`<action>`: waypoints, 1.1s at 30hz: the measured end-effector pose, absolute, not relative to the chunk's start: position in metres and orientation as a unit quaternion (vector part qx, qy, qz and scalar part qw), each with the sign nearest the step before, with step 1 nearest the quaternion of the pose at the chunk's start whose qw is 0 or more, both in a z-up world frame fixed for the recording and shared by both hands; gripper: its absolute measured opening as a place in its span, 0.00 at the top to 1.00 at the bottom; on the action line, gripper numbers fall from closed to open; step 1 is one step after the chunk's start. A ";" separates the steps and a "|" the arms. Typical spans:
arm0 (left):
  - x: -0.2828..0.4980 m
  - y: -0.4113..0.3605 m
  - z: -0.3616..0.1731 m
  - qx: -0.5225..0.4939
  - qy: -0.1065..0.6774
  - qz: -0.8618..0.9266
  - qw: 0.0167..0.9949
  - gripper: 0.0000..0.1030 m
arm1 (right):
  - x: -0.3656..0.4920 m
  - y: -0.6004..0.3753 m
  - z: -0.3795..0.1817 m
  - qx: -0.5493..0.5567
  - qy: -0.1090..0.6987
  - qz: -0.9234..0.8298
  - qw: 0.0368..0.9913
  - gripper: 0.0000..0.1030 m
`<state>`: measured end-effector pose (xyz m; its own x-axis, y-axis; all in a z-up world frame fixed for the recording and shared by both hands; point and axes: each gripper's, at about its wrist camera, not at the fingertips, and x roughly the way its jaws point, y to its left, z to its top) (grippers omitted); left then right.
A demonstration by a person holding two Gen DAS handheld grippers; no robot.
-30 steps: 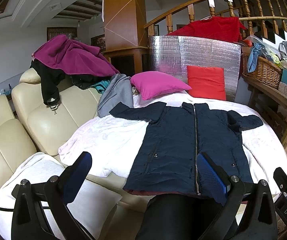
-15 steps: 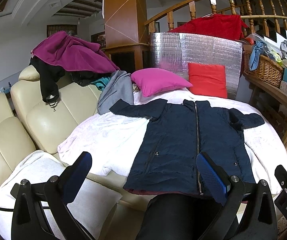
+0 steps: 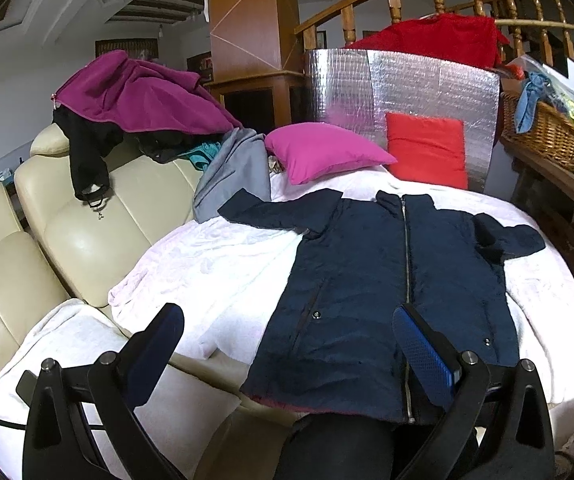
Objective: Fold large clothes
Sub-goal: 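Lower the right gripper onto the jacket sleeve and close on it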
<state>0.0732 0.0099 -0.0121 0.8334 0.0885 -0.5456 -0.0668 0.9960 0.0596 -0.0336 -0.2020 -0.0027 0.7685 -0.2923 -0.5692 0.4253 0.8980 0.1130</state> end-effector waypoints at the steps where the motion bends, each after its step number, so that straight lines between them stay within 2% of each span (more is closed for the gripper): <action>1: 0.079 0.008 -0.014 0.022 0.289 0.042 0.956 0.00 | -0.027 -0.207 -0.003 0.119 0.281 -0.196 0.932 0.00; 10: 0.154 -0.025 -0.027 0.044 0.319 0.052 0.945 0.00 | 0.063 -0.285 -0.016 0.147 0.298 -0.210 0.919 0.00; 14: 0.201 -0.050 -0.041 0.054 0.336 0.053 0.939 0.00 | 0.113 -0.333 -0.036 0.193 0.309 -0.196 0.910 0.00; 21: 0.272 -0.092 -0.066 0.056 0.352 0.042 0.933 0.00 | 0.219 -0.435 -0.101 0.301 0.339 -0.154 0.878 0.00; 33: 0.366 -0.135 -0.102 0.029 0.369 0.034 0.929 0.00 | 0.325 -0.547 -0.208 0.496 0.347 -0.124 0.787 0.01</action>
